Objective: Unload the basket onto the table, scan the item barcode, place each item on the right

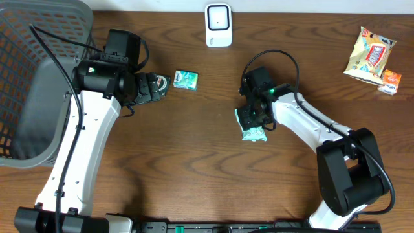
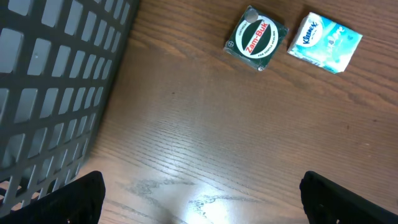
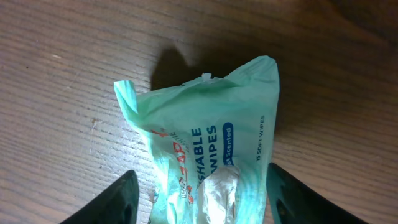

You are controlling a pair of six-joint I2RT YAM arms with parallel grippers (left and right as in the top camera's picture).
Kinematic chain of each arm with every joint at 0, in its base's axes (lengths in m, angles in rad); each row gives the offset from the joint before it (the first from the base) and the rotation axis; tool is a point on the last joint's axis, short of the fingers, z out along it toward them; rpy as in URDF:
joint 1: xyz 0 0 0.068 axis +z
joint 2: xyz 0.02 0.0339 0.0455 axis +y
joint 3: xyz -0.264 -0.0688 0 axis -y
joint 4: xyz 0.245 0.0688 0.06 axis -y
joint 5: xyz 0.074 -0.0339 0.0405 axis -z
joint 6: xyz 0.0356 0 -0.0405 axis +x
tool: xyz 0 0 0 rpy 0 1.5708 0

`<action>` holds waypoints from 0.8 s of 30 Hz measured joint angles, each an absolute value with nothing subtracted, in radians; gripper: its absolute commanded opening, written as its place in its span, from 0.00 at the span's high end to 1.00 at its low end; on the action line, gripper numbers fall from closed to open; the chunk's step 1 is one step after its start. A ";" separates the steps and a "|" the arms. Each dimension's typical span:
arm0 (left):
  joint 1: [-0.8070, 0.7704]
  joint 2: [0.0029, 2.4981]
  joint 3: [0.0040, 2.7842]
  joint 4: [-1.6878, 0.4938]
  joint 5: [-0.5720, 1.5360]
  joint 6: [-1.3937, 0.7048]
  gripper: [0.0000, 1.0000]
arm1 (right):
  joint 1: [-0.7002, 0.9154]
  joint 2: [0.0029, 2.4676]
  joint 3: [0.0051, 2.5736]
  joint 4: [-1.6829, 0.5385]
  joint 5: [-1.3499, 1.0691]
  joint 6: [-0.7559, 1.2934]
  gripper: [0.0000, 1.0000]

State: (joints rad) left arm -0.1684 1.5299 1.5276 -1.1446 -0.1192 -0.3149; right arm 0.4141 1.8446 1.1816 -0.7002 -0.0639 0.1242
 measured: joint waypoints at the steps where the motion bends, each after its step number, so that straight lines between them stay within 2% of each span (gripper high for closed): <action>1: -0.168 1.530 1.528 -1.145 -0.119 -0.315 0.01 | 0.413 1.845 1.182 -0.700 -0.065 0.123 0.48; 5: -0.168 1.530 1.528 -1.145 -0.119 -0.315 0.01 | 0.413 1.845 1.176 -0.693 -0.064 0.122 0.52; 7: -0.168 1.530 1.528 -1.144 -0.119 -0.315 0.01 | 0.413 1.845 1.163 -0.680 -0.061 0.120 0.64; 8: -0.168 1.530 1.528 -1.145 -0.119 -0.315 0.01 | 0.413 1.845 1.154 -0.672 -0.058 0.120 0.74; 11: -0.168 1.530 1.528 -1.145 -0.119 -0.315 0.01 | 0.413 1.845 1.145 -0.656 -0.056 0.132 0.89; 13: -0.168 1.530 1.528 -1.145 -0.119 -0.315 0.02 | 0.414 1.845 1.145 -0.650 -0.057 0.147 0.90; 15: -0.168 1.530 1.528 -1.145 -0.119 -0.315 0.01 | 0.416 1.845 1.145 -0.649 -0.057 0.165 0.85; 16: -0.168 1.530 1.528 -1.145 -0.119 -0.315 0.01 | 0.416 1.845 1.145 -0.648 -0.057 0.171 0.90; 17: -0.168 1.530 1.528 -1.145 -0.119 -0.315 0.02 | 0.418 1.845 1.144 -0.646 -0.057 0.175 0.99; 24: -0.168 1.530 1.528 -1.145 -0.119 -0.315 0.01 | 0.436 1.840 1.142 -0.619 -0.046 0.198 0.99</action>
State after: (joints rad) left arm -0.1684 1.5299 1.5276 -1.1446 -0.1192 -0.3149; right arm 0.4358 1.8397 1.1419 -0.6186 -0.0460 0.1982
